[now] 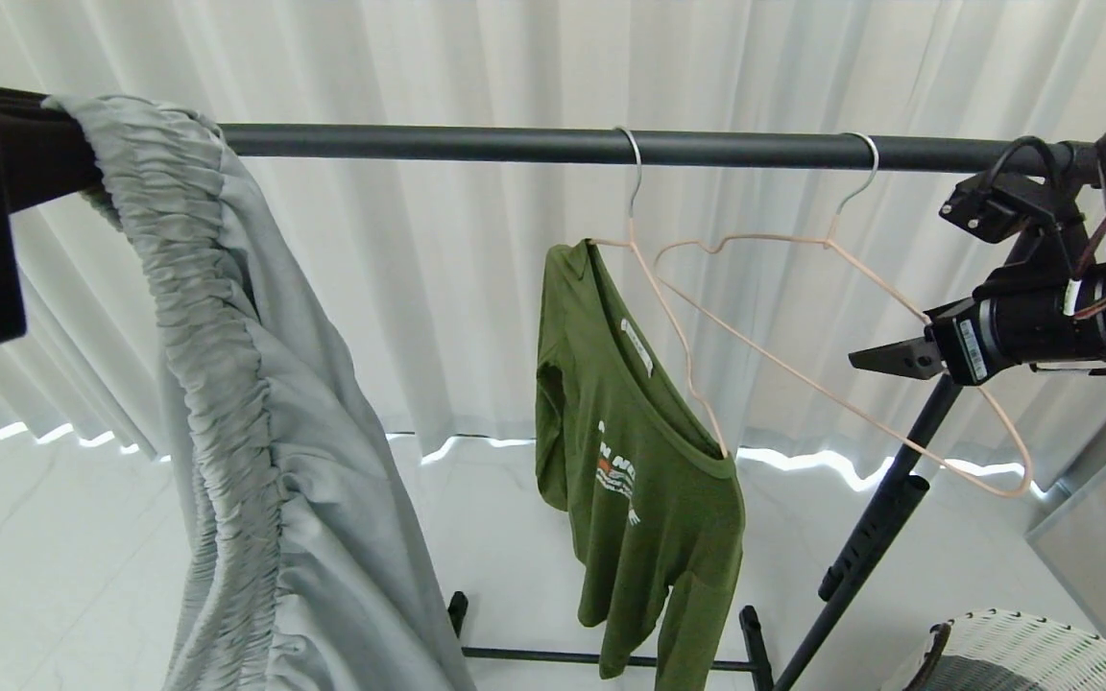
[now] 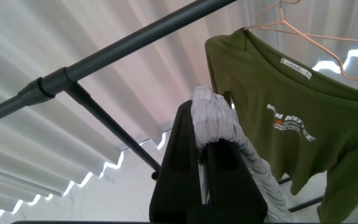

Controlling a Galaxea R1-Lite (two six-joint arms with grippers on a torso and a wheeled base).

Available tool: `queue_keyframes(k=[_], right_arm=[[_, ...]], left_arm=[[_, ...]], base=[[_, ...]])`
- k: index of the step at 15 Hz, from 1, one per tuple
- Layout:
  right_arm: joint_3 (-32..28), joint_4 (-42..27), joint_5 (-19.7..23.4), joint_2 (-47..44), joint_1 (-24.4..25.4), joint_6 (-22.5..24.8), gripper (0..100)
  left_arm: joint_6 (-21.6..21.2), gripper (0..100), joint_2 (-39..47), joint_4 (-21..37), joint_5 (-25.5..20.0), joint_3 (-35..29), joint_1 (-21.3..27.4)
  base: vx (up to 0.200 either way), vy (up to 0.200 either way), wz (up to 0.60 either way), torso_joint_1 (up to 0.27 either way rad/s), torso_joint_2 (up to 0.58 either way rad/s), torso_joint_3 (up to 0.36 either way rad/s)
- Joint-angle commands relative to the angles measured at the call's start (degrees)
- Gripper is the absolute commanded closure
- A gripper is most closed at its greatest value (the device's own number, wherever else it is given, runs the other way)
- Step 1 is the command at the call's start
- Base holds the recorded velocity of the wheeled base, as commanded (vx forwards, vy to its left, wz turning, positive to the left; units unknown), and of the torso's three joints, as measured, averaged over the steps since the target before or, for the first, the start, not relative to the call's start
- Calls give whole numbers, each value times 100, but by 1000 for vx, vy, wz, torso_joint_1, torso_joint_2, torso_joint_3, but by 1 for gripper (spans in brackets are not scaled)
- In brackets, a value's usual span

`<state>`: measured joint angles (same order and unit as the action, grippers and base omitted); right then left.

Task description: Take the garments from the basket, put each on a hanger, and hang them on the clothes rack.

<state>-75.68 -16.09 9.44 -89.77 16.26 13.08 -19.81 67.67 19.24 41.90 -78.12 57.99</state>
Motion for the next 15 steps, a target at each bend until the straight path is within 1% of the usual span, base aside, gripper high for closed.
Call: queue_keyframes(k=[1, 4, 9, 10, 15], right_arm=[[9, -8, -3, -40, 17, -51, 0], [-8, -324, -3, 47, 44, -69, 0], [-8, -316, -3, 39, 105, -86, 0], [-8, -316, 6, 39, 114, -86, 100], [1, -324, 6, 74, 149, -122, 100]], left_arm=[[3, 100, 18, 1, 2, 16, 11], [3, 100, 18, 1, 2, 25, 11], [3, 100, 9, 1, 2, 16, 11], [3, 100, 9, 1, 2, 16, 11], [3, 100, -17, 1, 2, 25, 11]], base=[[0, 0, 0, 0, 0, 0], [0, 0, 0, 0, 0, 0], [0, 0, 0, 0, 0, 0], [0, 0, 0, 0, 0, 0], [0, 0, 0, 0, 0, 0]])
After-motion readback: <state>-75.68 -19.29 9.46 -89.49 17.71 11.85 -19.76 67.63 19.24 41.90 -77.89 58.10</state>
